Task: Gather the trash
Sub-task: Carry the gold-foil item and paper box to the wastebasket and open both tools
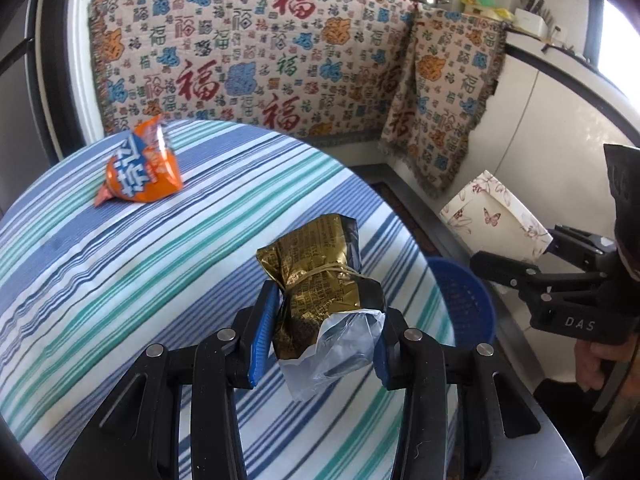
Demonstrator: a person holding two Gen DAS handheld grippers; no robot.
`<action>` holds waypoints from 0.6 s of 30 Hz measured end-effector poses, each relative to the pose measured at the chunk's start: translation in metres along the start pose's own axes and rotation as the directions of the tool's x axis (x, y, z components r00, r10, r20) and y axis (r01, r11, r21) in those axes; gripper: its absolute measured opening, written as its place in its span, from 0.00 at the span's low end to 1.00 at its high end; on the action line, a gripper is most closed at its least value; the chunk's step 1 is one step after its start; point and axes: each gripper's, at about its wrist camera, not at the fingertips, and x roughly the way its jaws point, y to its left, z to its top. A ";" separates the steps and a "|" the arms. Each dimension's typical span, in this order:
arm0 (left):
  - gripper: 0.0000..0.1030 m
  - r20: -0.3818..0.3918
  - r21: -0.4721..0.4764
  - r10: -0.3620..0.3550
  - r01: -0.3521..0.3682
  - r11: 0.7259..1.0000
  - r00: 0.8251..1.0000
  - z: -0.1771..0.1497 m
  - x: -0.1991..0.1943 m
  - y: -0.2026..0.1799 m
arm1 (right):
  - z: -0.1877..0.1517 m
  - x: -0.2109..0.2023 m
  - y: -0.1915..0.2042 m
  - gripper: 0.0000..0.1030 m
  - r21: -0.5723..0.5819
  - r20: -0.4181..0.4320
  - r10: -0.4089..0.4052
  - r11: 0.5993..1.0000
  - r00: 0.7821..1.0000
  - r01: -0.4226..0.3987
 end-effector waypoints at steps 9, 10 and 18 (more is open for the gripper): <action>0.41 -0.034 0.054 -0.099 0.101 0.993 0.995 0.010 0.027 -0.064 | -0.023 -0.021 -0.069 0.59 0.104 -0.005 -0.084 0.991 0.996 0.084; 0.41 -0.037 0.060 -0.108 0.110 0.992 0.993 0.011 0.029 -0.071 | -0.026 -0.023 -0.077 0.59 0.116 -0.007 -0.092 0.989 0.996 0.092; 0.41 -0.074 0.097 -0.180 0.187 0.978 0.981 0.024 0.054 -0.123 | -0.044 -0.034 -0.132 0.59 0.203 -0.024 -0.146 0.968 0.989 0.148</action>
